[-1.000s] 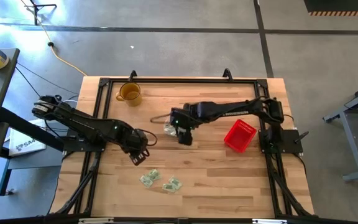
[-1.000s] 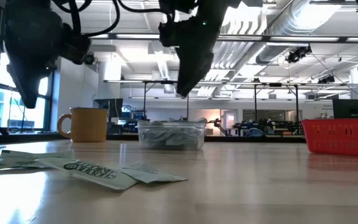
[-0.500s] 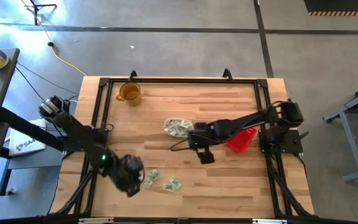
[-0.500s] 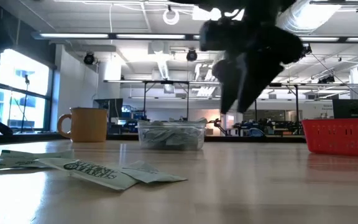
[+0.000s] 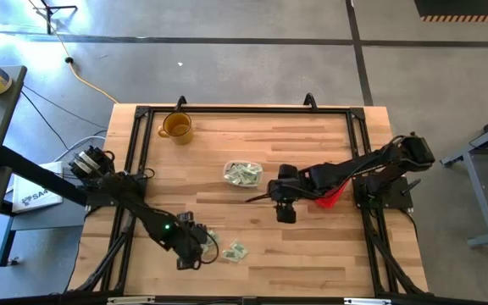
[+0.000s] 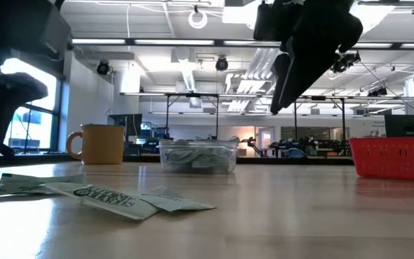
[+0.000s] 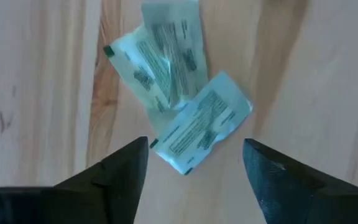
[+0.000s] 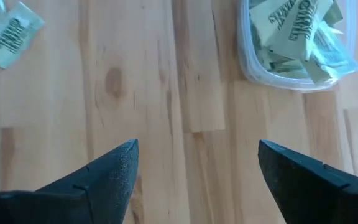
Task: Pick and place items into bin
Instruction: Put the white stevia packet into the transparent bin
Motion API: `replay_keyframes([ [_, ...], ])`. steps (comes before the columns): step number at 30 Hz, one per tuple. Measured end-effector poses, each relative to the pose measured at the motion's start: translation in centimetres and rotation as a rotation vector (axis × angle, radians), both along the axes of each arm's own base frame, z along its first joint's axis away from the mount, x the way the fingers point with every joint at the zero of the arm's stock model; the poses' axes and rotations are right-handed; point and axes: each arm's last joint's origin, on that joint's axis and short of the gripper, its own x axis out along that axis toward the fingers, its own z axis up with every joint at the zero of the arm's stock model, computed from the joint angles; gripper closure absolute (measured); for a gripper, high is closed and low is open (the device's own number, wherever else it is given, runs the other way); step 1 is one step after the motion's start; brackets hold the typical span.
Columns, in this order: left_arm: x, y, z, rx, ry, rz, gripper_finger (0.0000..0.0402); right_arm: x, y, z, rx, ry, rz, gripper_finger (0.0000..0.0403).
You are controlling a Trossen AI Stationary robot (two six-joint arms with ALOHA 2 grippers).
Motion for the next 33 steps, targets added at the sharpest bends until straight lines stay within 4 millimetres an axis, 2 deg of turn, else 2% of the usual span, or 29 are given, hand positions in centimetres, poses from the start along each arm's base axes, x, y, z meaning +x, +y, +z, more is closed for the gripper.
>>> replay_keyframes([
  [4, -0.2, 0.3, -0.4, 0.015, 0.013, -0.057, 0.0117, 0.0, 0.4, 0.0, 0.018, -0.007, -0.022, 0.0084],
  [8, -0.5, 0.4, -1.2, 0.014, 0.009, -0.119, 0.0165, 0.1, 0.3, 0.0, 0.012, -0.028, -0.056, 0.0084],
  [15, -1.2, 1.0, -2.3, 0.013, 0.031, -0.124, 0.0273, 0.2, 0.1, 0.1, 0.021, -0.038, -0.101, 0.0084],
  [20, -1.4, 0.9, -1.6, -0.033, 0.066, -0.14, 0.0373, 0.2, 0.1, 0.0, 0.023, -0.032, -0.111, 0.0084],
  [22, -1.5, 0.9, -0.9, -0.037, 0.082, -0.142, 0.0381, 0.1, 0.1, 0.0, 0.027, -0.026, -0.119, 0.0084],
  [25, -1.3, 0.9, 1.1, -0.02, 0.079, -0.13, 0.0367, 0.0, 0.1, -0.1, 0.038, -0.013, -0.145, 0.0084],
  [28, -1.1, 2.1, 3.0, 0.055, 0.106, -0.118, 0.0366, -0.3, 0.5, -0.1, 0.035, 0.001, -0.161, 0.0084],
  [30, -0.3, 3.6, 4.2, 0.101, 0.058, -0.111, 0.0378, -0.7, 1.1, 0.0, 0.017, 0.009, -0.173, 0.0084],
  [33, 2.1, 7.3, 4.8, 0.169, -0.026, -0.057, 0.038, -1.6, 2.3, 0.1, -0.021, 0.014, -0.206, 0.0084],
])
